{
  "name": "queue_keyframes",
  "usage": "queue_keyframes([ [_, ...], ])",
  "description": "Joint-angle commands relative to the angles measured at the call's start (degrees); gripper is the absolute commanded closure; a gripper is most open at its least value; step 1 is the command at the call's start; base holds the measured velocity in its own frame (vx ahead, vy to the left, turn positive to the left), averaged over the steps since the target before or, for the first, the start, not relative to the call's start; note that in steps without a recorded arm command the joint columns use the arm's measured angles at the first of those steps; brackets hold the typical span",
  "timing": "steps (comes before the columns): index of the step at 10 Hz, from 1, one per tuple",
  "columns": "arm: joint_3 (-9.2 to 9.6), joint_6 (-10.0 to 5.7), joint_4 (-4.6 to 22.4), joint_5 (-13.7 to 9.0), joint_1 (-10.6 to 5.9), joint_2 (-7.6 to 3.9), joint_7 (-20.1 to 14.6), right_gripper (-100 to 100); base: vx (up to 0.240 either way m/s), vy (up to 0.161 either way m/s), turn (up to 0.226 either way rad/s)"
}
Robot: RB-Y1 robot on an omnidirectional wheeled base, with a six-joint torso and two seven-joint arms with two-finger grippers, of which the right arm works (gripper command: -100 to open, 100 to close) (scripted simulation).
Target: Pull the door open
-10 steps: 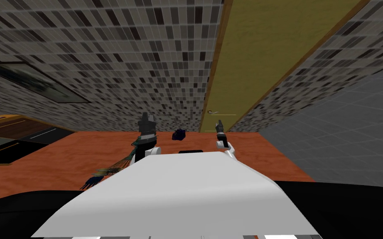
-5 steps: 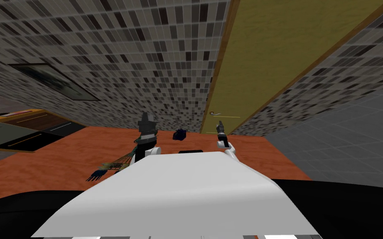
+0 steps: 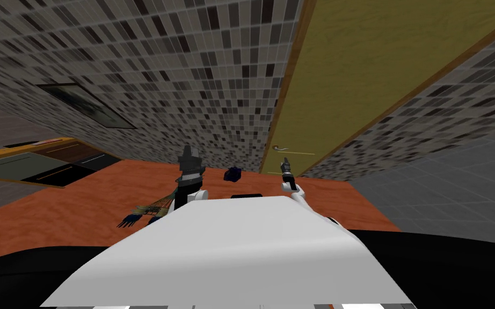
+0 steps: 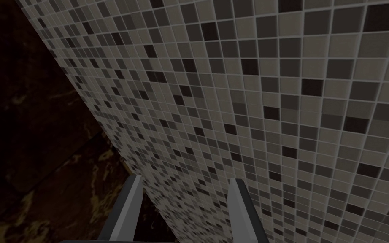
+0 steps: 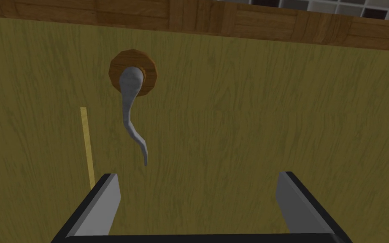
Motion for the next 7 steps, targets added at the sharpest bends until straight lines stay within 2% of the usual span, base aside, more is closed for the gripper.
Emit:
queue_keyframes([
  [1, -0.22, -0.53, 2.9, -0.3, -1.24, -0.69, -0.4, -100, 0.034, -0.046, 0.106],
  [2, -0.22, -0.53, 3.5, -0.3, -1.24, -0.69, -0.4, -100, 0.030, -0.040, 0.063],
  [3, -0.43, -0.75, 5.6, -0.6, -2.20, -1.20, -0.6, -100, 0.031, -0.038, 0.121],
  [4, -0.43, -0.75, 6.0, -0.6, -2.20, -1.20, -0.6, -100, 0.023, -0.034, 0.065],
  [6, -0.78, -1.14, 9.6, -1.1, -3.86, -2.06, -0.9, -100, 0.036, -0.050, 0.125],
  [7, -0.78, -1.14, 10.3, -1.1, -3.86, -2.06, -0.9, -100, 0.038, -0.051, 0.054],
])
